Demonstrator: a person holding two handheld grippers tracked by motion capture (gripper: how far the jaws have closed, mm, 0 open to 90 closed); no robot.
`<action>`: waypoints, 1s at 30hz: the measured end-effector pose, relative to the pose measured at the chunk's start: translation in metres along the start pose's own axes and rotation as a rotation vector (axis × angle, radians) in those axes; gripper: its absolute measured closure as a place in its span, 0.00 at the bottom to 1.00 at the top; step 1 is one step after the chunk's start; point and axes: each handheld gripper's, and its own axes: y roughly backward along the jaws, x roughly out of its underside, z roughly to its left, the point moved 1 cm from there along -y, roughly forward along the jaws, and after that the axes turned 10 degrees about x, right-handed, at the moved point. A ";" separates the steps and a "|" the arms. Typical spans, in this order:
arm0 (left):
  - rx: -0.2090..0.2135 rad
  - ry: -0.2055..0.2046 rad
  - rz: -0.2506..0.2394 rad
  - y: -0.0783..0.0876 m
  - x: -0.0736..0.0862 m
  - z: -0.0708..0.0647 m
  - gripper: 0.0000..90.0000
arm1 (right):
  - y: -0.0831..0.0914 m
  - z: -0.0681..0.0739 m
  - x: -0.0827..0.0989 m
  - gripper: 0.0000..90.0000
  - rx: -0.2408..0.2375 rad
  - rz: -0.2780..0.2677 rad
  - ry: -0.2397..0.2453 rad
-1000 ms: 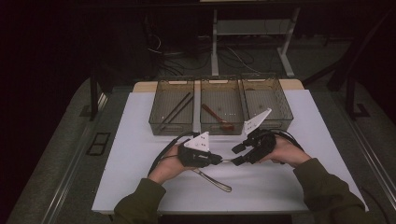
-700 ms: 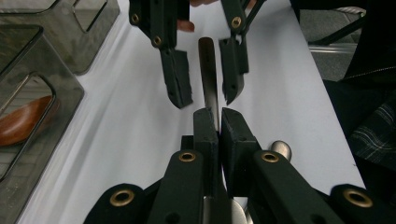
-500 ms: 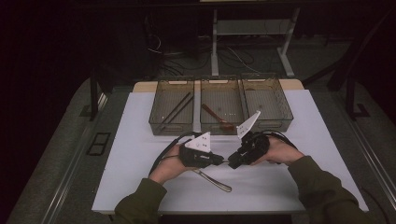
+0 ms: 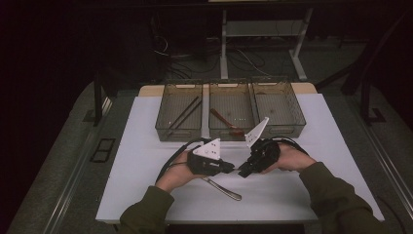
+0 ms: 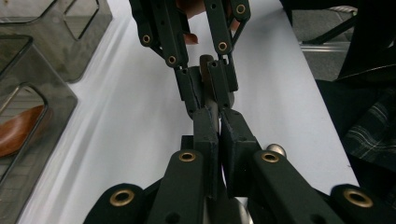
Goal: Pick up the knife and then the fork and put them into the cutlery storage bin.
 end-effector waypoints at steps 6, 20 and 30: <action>-0.014 0.009 -0.024 0.003 0.001 0.001 0.99 | -0.004 0.005 -0.002 0.95 -0.011 0.038 0.014; -0.057 0.061 -0.056 0.011 0.005 0.005 0.79 | -0.001 0.003 0.000 0.95 0.044 0.054 0.004; -0.173 0.169 -0.155 0.038 0.019 -0.001 0.59 | 0.014 -0.009 0.008 0.95 0.166 0.032 -0.039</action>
